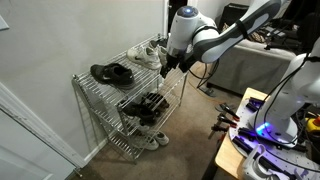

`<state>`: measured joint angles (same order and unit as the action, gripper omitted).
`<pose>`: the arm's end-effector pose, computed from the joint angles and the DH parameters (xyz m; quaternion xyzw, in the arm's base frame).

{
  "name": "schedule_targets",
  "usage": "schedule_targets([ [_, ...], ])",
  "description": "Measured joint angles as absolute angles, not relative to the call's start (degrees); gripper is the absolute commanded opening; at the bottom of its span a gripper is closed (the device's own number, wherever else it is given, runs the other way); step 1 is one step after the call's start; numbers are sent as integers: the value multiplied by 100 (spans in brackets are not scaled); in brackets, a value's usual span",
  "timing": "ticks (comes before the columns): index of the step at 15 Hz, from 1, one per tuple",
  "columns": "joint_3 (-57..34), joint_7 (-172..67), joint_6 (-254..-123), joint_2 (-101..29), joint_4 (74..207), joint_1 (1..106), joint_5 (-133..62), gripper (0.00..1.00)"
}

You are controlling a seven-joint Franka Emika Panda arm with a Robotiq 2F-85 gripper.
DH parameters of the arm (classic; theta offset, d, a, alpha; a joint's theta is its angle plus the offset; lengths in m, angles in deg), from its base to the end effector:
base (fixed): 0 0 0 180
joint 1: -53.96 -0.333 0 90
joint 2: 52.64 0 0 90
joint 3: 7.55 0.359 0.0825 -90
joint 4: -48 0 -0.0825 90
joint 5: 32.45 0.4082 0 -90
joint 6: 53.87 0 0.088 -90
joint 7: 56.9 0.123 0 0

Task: Lift the black shoe from the second shelf and put it on the first shelf with its pair

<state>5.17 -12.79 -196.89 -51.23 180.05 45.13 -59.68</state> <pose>0.5139 0.2009 0.3629 0.9845 -0.0176 0.1523 0.0853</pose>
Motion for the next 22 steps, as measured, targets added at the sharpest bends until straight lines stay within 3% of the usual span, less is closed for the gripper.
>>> schedule_targets([
  [7,533,1386,-19687,-4228,18204,3735,-7945,100],
  [22,-255,3275,-20002,-2108,16912,2837,-9318,100],
])
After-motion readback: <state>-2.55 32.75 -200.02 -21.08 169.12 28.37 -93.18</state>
